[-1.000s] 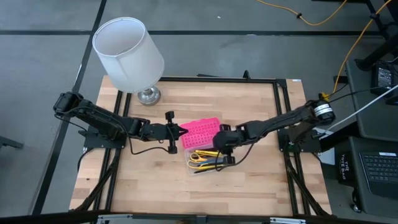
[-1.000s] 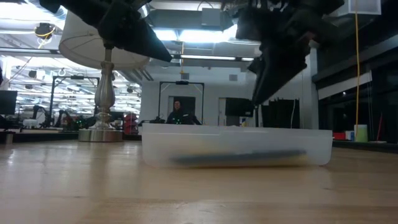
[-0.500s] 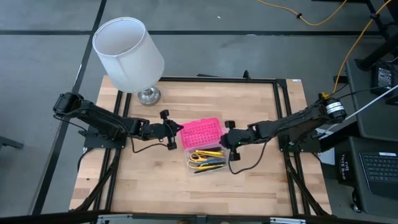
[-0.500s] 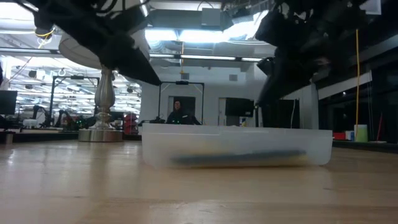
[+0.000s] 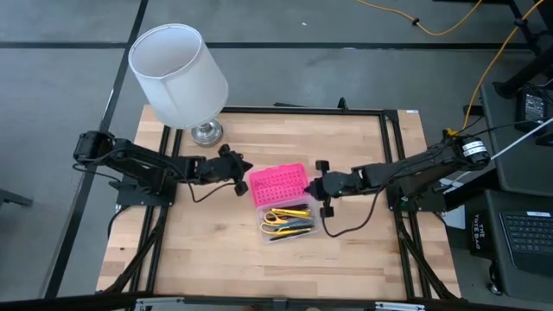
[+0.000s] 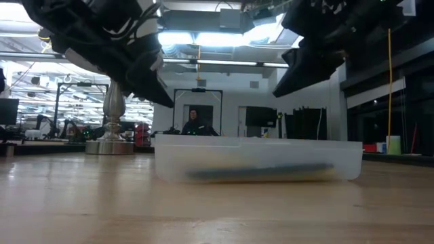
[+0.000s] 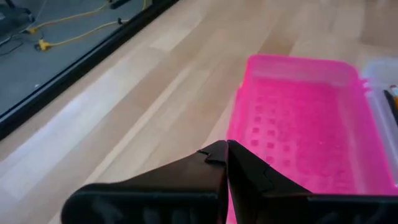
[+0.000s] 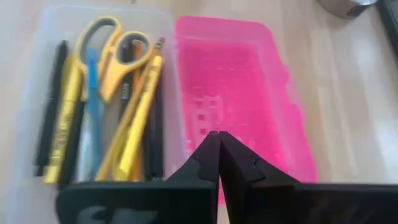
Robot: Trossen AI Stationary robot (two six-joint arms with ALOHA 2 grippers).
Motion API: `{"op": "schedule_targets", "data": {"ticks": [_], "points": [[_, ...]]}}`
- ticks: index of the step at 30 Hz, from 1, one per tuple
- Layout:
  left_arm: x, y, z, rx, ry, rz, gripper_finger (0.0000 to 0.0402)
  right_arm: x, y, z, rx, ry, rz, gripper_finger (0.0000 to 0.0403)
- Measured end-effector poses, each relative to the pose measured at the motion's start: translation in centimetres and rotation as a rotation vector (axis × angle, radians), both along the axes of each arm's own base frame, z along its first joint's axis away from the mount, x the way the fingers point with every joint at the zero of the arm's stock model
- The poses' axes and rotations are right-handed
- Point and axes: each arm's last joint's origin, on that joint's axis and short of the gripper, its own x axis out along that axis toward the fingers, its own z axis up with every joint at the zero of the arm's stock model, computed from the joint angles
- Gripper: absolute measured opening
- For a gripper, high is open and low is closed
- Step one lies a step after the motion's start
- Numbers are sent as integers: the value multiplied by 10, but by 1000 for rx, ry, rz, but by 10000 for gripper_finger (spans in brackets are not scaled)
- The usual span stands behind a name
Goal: Pick & place school supplies into a supply box
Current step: Close the pink supply box
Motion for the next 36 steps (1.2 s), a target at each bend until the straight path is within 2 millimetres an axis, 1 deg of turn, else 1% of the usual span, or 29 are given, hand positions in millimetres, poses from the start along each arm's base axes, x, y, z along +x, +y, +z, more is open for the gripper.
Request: {"op": "schedule_targets", "data": {"ticks": [4,7,11,16,19,23,27,29,31,33,36], "points": [[-5,5,-8,-11,16,32,2,1,-5,0,-23,3,-18,5],[-8,7,-12,-31,21,48,1,1,-9,0,-23,1,-32,15],[-8,7,-12,-57,3,62,5,3,-15,-2,-24,9,-56,30],[-8,5,-12,-84,5,20,13,5,-24,-9,-29,39,-86,34],[-7,3,-13,-114,6,-24,24,7,-31,-15,-38,71,-105,35],[-7,3,-12,-113,2,-23,46,9,-42,-21,-54,102,-127,32],[-6,3,-12,-117,2,-30,70,0,-58,-26,-72,131,-165,10],[-4,3,-11,-104,5,-27,80,-5,-69,-24,-88,100,-188,6],[-2,3,-10,-89,19,-33,88,-10,-80,-18,-95,45,-220,7],[3,1,-10,-82,32,-47,94,-17,-89,-11,-76,11,-242,7],[11,-2,-11,-63,94,-78,101,-27,-100,-1,-7,-57,-226,4]]}}
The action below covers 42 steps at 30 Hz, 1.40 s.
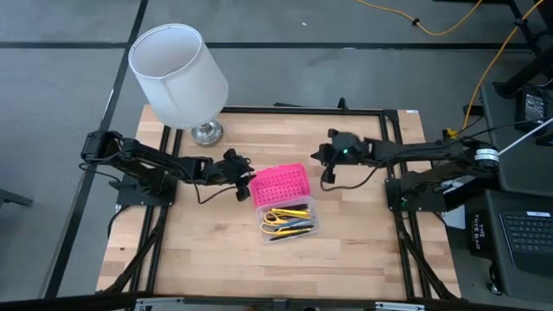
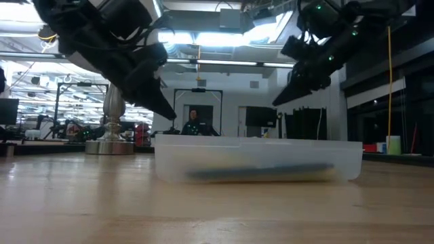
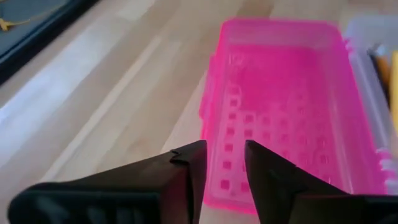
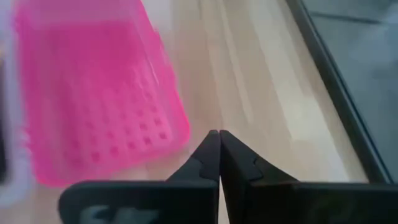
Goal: Pick & place school supplies into a supply box
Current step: Close the pink supply box
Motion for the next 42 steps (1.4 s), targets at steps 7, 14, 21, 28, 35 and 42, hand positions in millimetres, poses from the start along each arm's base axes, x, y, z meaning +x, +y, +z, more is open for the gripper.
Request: {"op": "schedule_targets", "data": {"ticks": [7,14,21,28,35,42], "points": [[13,1,7,10,173,21,109,-9,-14,11,70,-151,68,10],[19,2,19,2,176,29,109,-4,-20,27,10,-217,71,6],[17,11,14,-2,227,64,109,-3,-21,29,0,-236,72,10],[25,17,-7,-40,302,-13,109,-3,-21,30,-9,-240,74,11],[28,18,-18,-43,330,-19,109,-3,-22,30,-19,-236,74,11],[28,18,-17,-42,329,-18,107,-4,-23,30,-19,-235,70,12]]}}
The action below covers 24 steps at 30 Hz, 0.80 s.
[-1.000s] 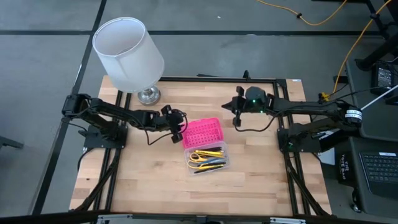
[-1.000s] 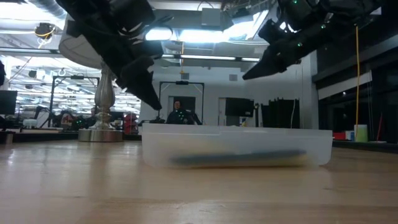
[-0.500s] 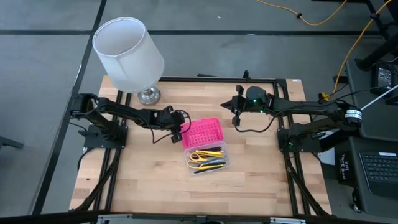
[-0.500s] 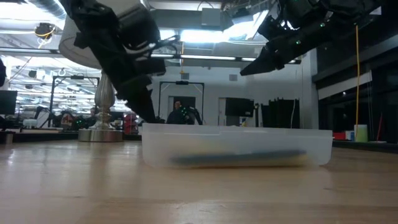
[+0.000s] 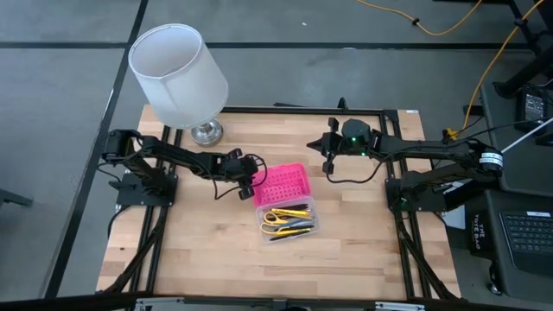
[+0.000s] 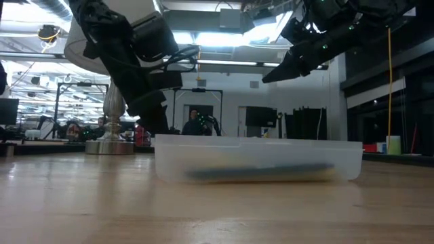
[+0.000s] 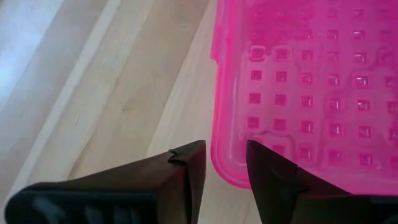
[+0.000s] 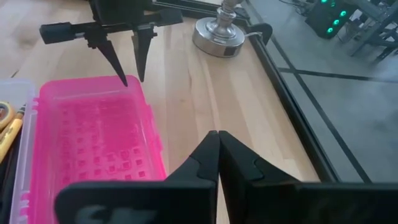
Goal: Pick & place school supplies into a supply box
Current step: Close the pink supply box
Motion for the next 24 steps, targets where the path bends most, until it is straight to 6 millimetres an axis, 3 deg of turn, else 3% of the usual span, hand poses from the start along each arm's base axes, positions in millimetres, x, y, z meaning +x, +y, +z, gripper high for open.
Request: {"op": "schedule_targets", "data": {"ticks": [24], "points": [[-1,3,-1,-28,5,-3,38,0,0,0,0,0,0,12]]}}
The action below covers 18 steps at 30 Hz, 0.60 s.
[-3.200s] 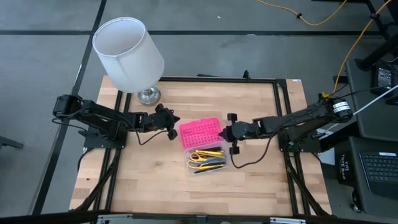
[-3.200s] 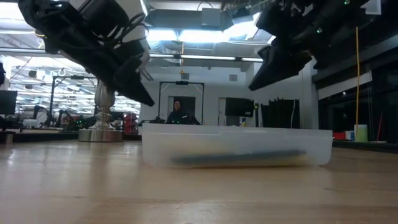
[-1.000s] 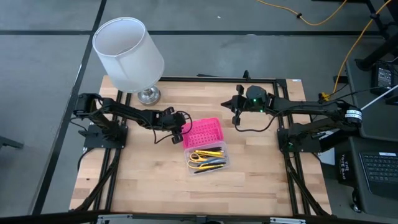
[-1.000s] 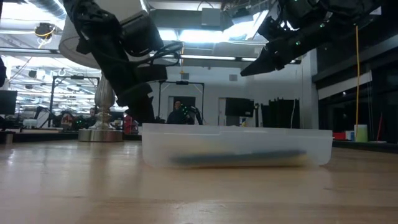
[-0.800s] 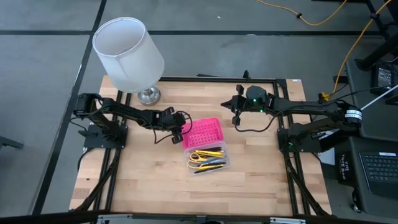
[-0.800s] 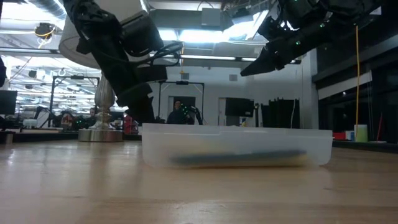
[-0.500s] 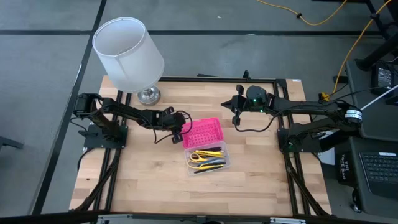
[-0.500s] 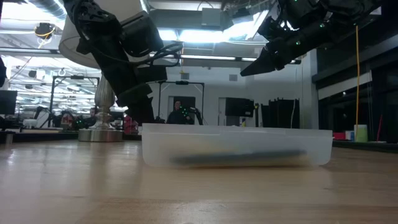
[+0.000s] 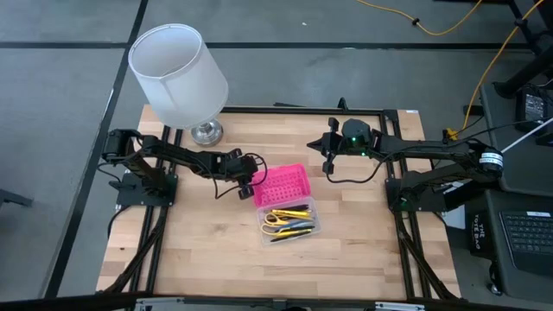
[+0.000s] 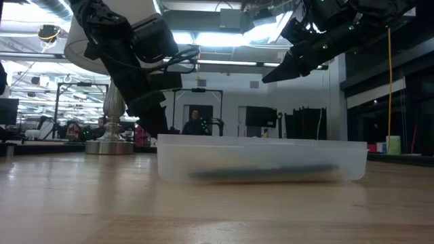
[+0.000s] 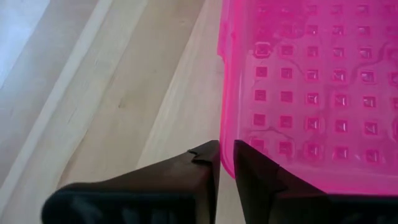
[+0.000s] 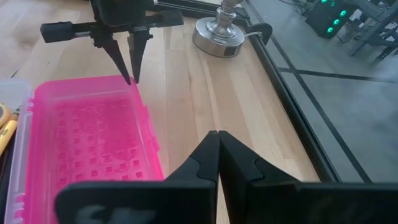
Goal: Pick & place school supplies into a supply box
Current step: Close the pink supply box
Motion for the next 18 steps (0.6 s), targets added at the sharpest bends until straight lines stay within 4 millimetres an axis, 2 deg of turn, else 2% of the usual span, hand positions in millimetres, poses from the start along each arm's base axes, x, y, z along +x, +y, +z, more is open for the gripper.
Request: {"op": "schedule_targets", "data": {"ticks": [11,18], "points": [[-1,0,-1,4,12,-3,36,0,0,0,0,0,0,12],[-3,0,-1,34,39,-2,4,0,0,0,0,0,0,12]]}}
